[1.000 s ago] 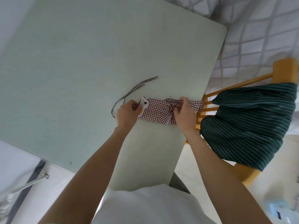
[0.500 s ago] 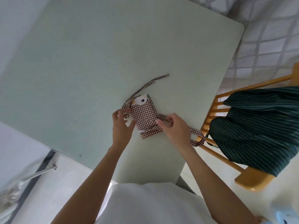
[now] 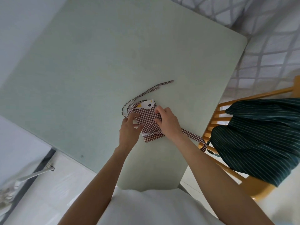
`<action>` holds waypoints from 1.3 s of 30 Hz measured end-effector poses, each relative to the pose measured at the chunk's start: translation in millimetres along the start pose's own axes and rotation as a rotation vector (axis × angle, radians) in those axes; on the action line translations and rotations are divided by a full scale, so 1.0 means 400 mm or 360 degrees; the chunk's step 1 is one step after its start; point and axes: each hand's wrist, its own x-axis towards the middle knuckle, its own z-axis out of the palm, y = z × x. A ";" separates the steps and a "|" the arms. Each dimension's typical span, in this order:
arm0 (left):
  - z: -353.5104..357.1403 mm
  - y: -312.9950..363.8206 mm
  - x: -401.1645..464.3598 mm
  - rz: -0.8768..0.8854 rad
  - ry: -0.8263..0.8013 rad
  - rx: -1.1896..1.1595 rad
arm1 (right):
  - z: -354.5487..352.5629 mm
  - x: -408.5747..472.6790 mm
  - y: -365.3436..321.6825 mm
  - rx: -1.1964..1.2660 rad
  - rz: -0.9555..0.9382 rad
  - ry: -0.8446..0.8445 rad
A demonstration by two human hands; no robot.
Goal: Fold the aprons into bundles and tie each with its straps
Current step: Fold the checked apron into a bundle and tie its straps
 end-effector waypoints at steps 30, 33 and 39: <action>-0.037 -0.018 0.025 0.0426 -0.0024 -0.0070 | 0.011 -0.040 -0.010 0.0271 -0.0008 0.0135; -0.040 -0.015 0.020 0.0566 0.0004 0.0149 | 0.020 -0.056 -0.015 -0.0031 -0.0170 0.0354; -0.014 -0.056 -0.017 0.0868 0.0266 0.0477 | 0.040 -0.096 0.014 -0.0361 -0.0176 0.0492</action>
